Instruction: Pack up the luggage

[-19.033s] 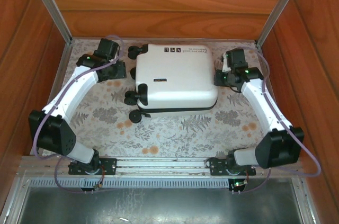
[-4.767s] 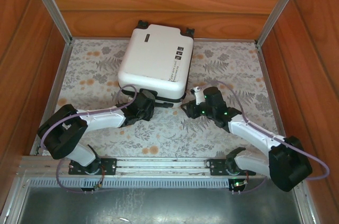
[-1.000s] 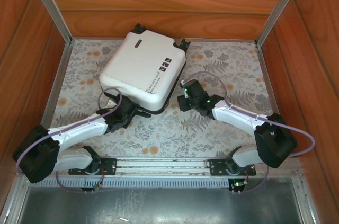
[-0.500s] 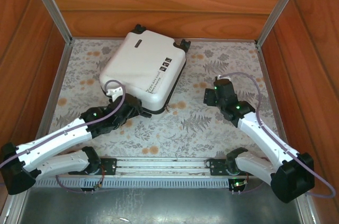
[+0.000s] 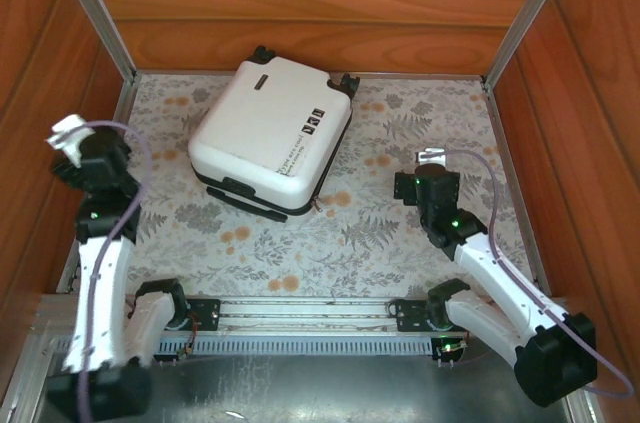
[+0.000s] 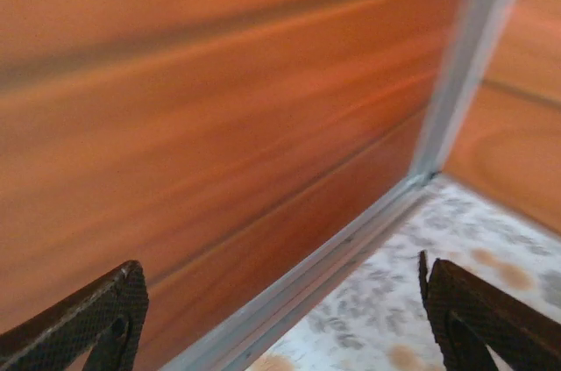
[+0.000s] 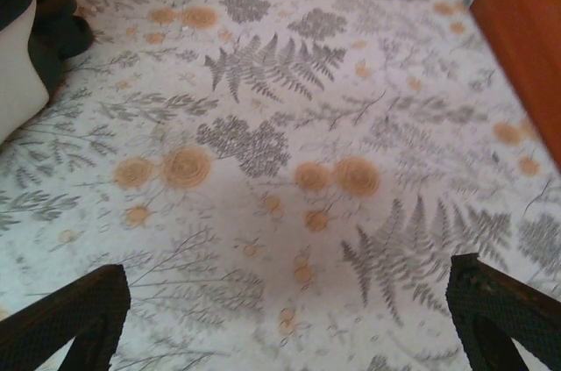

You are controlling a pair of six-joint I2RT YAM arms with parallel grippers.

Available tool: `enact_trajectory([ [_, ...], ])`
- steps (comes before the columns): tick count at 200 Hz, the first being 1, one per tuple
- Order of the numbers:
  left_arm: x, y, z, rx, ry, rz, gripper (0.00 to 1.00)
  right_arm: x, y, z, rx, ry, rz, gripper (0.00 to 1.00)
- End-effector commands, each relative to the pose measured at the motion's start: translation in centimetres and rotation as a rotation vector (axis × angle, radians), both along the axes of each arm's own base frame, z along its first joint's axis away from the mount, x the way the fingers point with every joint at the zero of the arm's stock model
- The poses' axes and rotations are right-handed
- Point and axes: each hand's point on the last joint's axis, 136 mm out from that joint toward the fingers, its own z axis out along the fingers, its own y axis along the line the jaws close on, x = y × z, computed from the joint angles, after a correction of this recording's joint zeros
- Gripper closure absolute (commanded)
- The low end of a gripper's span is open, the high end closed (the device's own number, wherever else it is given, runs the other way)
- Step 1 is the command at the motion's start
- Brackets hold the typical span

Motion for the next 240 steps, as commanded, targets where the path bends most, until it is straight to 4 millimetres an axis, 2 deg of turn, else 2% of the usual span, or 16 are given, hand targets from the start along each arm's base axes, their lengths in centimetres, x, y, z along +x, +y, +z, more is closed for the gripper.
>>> enact_trajectory([
  [1,3.5,-1.2,-9.9,-0.324,0.122,-0.189,0.14,2.1,-0.6,2.4,-0.094,-0.157,0.036,0.01],
  [21,5.6,-2.4,-14.8,-0.331,0.133,-0.315,0.13,3.4,-1.4,0.9,-0.062,-0.122,0.031,0.01],
  [50,7.2,-2.3,-14.0,-0.258,0.01,-0.353,0.11,5.2,-1.5,-1.9,0.009,-0.074,0.077,0.01],
  [83,7.8,-2.4,-18.8,-0.322,0.047,-0.349,0.11,6.9,-1.7,-4.8,0.095,-0.071,0.119,0.01],
  [107,8.9,-3.6,-20.4,-0.301,0.027,-0.447,0.12,7.9,-0.9,-4.8,0.115,-0.073,0.208,0.01],
  [134,11.0,-5.7,-20.3,-0.306,0.031,-0.606,0.17,9.3,-0.9,-4.4,0.194,-0.103,0.25,0.01],
  [154,11.4,-6.3,-20.3,-0.29,0.035,-0.612,0.17,9.5,-1.1,-6.9,0.22,-0.12,0.251,0.01],
  [161,11.5,-6.8,-20.5,-0.272,0.023,-0.612,0.16,10.2,-1.6,-6.5,0.219,-0.193,0.227,0.01],
  [165,11.7,-7.3,-20.4,-0.248,0.016,-0.631,0.16,10.3,-1.7,-5.9,0.217,-0.22,0.222,0.01],
  [175,12.1,-9.5,-20.2,-0.172,0.045,-0.707,0.16,9.9,-1.8,-6.3,0.224,-0.145,0.211,0.01],
  [178,12.2,-10.2,-20.3,-0.142,0.061,-0.728,0.04,9.8,-1.8,-6.6,0.225,-0.119,0.214,0.01],
  [180,12.2,-10.8,-20.4,-0.124,0.074,-0.742,0.01,9.8,-1.7,-6.8,0.226,-0.115,0.217,0.01],
  [191,12.3,-13.2,-21.9,0.014,0.141,-0.765,0.0,10.0,-1.8,-6.5,0.221,-0.164,0.221,0.01],
  [196,12.8,-14.0,-21.8,0.084,0.116,-0.776,0.0,10.0,-1.8,-6.4,0.219,-0.174,0.216,0.01],
  [220,12.1,-11.8,-21.8,0.052,0.14,-0.628,0.0,10.0,-3.2,-6.7,0.216,-0.134,0.127,0.01],
  [240,12.9,-11.4,-21.7,0.064,0.142,-0.605,0.0,10.8,-4.1,-6.9,0.215,-0.109,0.068,0.01],
])
